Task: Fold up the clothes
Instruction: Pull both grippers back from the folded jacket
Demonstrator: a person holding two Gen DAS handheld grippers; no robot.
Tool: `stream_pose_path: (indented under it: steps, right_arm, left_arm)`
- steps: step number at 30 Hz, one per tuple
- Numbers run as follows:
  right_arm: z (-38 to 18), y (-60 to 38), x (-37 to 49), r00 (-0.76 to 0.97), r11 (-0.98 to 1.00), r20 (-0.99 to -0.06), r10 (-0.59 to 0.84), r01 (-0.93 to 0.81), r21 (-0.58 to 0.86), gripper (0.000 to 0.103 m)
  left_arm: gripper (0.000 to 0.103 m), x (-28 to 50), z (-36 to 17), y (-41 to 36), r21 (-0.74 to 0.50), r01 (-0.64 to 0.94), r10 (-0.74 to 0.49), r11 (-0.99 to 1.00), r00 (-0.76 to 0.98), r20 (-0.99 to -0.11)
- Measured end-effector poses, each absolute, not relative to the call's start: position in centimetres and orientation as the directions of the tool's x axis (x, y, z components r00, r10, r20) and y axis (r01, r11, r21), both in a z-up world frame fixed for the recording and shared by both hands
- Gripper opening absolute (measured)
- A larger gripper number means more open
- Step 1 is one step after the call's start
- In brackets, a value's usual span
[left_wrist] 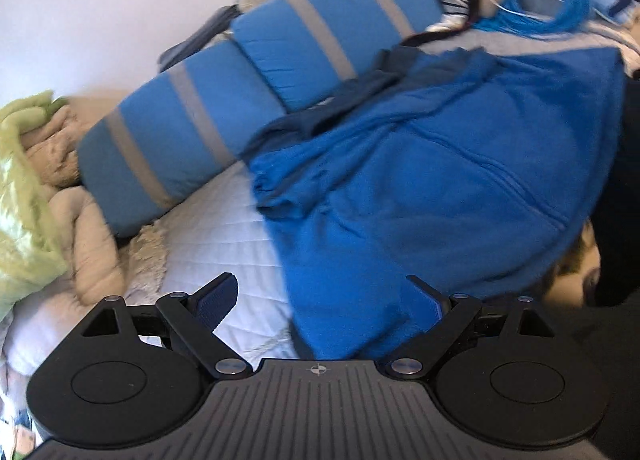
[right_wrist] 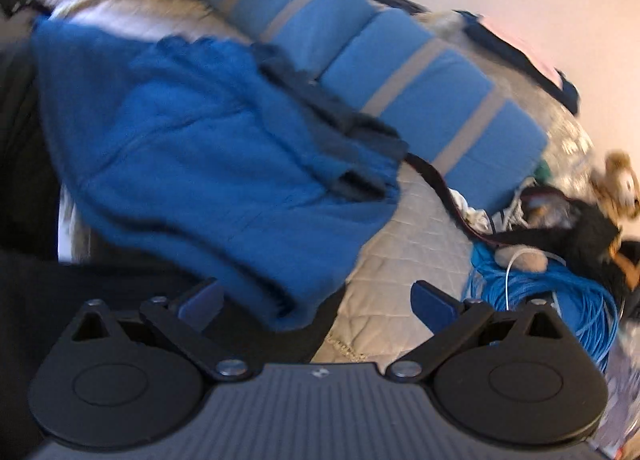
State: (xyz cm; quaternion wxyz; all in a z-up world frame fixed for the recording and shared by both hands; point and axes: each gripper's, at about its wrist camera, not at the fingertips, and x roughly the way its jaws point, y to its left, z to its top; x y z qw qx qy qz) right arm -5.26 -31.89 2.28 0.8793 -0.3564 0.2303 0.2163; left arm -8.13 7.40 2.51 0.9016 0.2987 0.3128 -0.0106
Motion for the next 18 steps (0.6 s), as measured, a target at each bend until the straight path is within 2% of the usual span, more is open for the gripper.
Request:
stream_pose_path:
  steps: [7,13,18]
  right_arm:
    - [0.8,-30.5,-6.5,0.831,0.495,-0.530,0.169,-0.537,-0.684,0.103]
    - [-0.9,-29.5,-6.7,0.884,0.260,-0.453,0.114,-0.467,-0.845,0.103]
    - [-1.3,-28.6,-6.8,0.904,0.212,-0.403,0.143,-0.426,-0.880,0.103]
  left_arm:
    - [0.090,-9.9,0.2,6.1,0.596,0.242,0.183,0.766,0.806,-0.563]
    - [0.090,-9.8,-0.1,6.0,0.613,0.244,0.192,0.752,0.808,-0.557]
    - [0.090,-9.7,0.1,6.2,0.624,0.250,0.195,0.740,0.809,-0.555]
